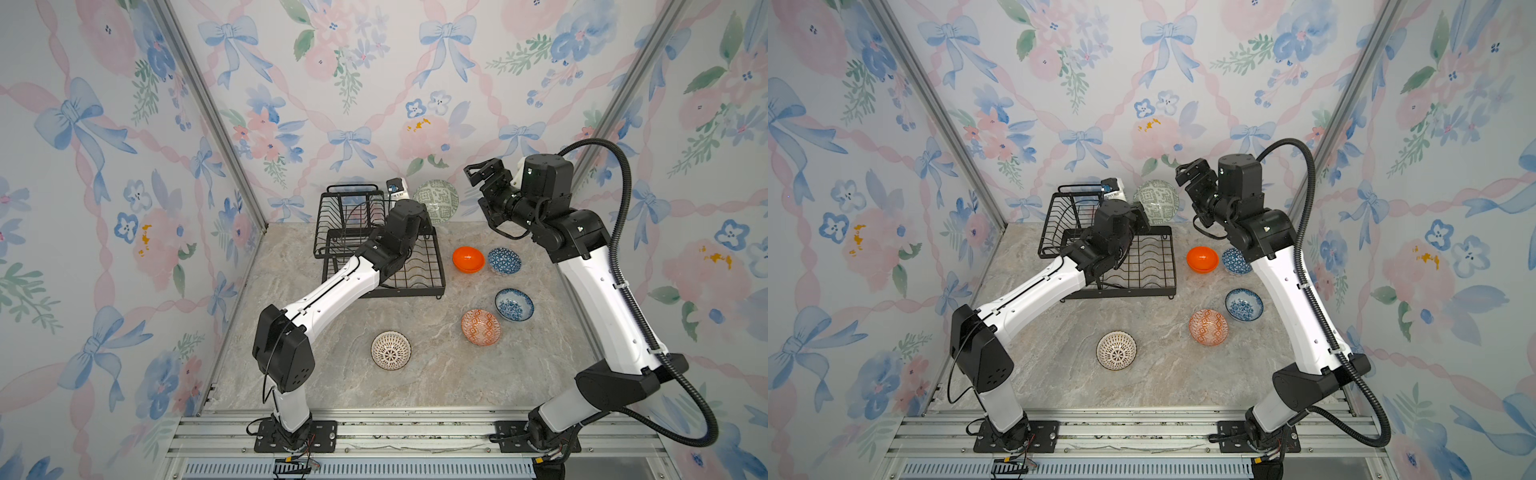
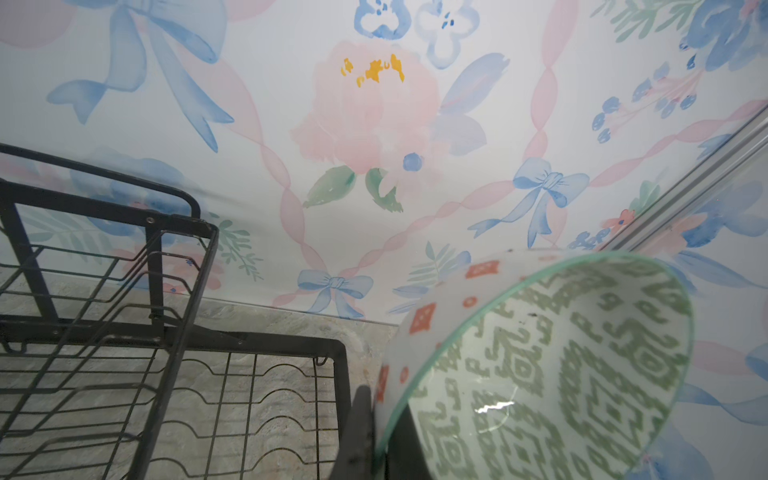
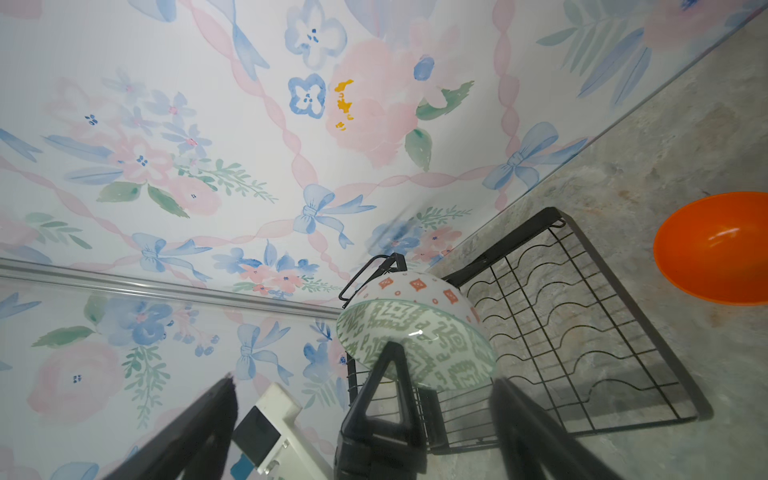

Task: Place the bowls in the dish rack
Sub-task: 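Hold green-patterned bowl above rack with left gripper while right gripper grasps its rim, then open left gripper and draw it back while right gripper holds the bowl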

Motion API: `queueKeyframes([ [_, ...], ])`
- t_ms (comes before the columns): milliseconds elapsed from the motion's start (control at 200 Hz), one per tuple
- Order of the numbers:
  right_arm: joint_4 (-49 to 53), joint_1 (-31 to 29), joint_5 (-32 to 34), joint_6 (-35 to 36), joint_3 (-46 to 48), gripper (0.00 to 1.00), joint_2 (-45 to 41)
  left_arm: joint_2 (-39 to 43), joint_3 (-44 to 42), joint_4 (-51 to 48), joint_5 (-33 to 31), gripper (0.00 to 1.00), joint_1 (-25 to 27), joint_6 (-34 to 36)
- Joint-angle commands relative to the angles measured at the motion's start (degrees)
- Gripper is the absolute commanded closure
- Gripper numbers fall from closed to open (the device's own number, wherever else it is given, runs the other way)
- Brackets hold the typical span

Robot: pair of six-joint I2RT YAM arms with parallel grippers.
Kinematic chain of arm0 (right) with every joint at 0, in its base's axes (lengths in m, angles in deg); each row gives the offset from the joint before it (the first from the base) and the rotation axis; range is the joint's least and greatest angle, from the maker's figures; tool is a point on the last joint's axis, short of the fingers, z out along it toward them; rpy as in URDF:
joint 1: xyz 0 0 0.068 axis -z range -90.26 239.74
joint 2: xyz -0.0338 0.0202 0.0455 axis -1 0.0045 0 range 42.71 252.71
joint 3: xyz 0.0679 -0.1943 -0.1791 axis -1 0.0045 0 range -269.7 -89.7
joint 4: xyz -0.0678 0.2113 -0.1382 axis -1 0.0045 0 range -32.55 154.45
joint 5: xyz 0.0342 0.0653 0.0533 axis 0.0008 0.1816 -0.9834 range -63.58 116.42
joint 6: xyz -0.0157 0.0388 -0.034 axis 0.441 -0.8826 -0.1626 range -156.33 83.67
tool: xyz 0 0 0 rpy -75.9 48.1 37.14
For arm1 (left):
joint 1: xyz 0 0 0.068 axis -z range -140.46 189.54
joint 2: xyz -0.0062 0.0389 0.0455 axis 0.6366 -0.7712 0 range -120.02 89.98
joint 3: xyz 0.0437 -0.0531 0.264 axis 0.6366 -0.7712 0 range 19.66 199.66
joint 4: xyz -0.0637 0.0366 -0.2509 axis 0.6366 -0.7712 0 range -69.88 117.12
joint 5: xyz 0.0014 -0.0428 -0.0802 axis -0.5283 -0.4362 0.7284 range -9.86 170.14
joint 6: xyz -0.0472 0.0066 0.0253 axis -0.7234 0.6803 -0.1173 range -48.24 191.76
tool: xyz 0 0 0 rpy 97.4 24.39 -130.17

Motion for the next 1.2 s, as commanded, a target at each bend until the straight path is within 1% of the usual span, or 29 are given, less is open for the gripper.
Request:
queueKeyframes([
  [0, -3.4, 0.8, -2.5, -5.5, 0.5, 0.03, 1.4, -1.8, 3.0, 11.4, -3.8, 1.0, 1.6, 3.5],
  [130, -6.1, 1.1, -3.3, -8.6, 1.7, 0.03, 1.8, -5.2, 5.8, 11.5, -5.6, 1.0, 2.9, 3.9],
  [225, -8.9, 1.4, -3.7, -11.4, 4.1, 0.03, 1.6, -6.4, 6.1, 12.4, -6.8, 1.0, 3.3, 2.4],
  [345, -12.0, 1.9, -2.9, -13.8, 6.5, 0.03, 1.7, -7.3, 6.2, 14.1, -7.6, 1.0, 4.0, 2.9],
  [530, -11.2, 1.8, -2.0, -15.0, 5.4, 0.03, 2.9, -6.4, 4.5, 14.9, -8.1, 1.0, 4.9, 2.8],
  [610, -12.8, 1.8, -1.0, -16.2, 7.1, 0.03, 2.9, -5.7, 3.2, 15.6, -8.1, 1.0, 5.2, 2.6],
  [705, -14.3, 1.9, -0.3, -18.2, 8.1, 0.0, 3.0, -4.6, 1.4, 16.0, -7.3, 1.0, 5.6, 1.8],
  [740, -14.6, 1.8, -0.6, -18.3, 7.7, 0.0, 4.8, -4.2, 0.7, 16.2, -7.6, 1.0, 5.9, 1.8],
  [780, -14.1, 1.9, -1.0, -18.3, 6.5, 0.01, 5.6, -3.8, -0.3, 16.5, -8.1, 1.0, 6.0, 1.9],
  [825, -13.4, 1.8, -1.1, -18.4, 5.4, 0.05, 6.4, -3.2, -1.4, 17.0, -8.3, 1.0, 6.1, 1.7],
  [900, -13.0, 1.9, -1.1, -20.0, 5.1, 0.08, 6.9, -2.4, -2.8, 17.5, -8.6, 1.0, 6.1, 0.9],
  [985, -13.5, 2.1, -1.1, -22.0, 5.6, 0.18, 7.3, -1.7, -3.9, 18.2, -8.9, 1.0, 6.3, 0.8],
  [1040, -12.7, 2.1, -1.1, -22.5, 5.1, 0.19, 7.7, -1.3, -4.4, 18.5, -9.2, 1.0, 6.4, 0.9],
  [1165, -11.4, 1.8, -0.6, -22.9, 4.4, 0.26, 8.3, -0.7, -5.5, 19.6, -10.0, 1.0, 6.5, 2.1],
  [1195, -11.3, 1.6, -0.6, -23.4, 4.6, 0.29, 8.3, -0.4, -5.7, 19.8, -10.1, 1.0, 6.6, 2.4],
])
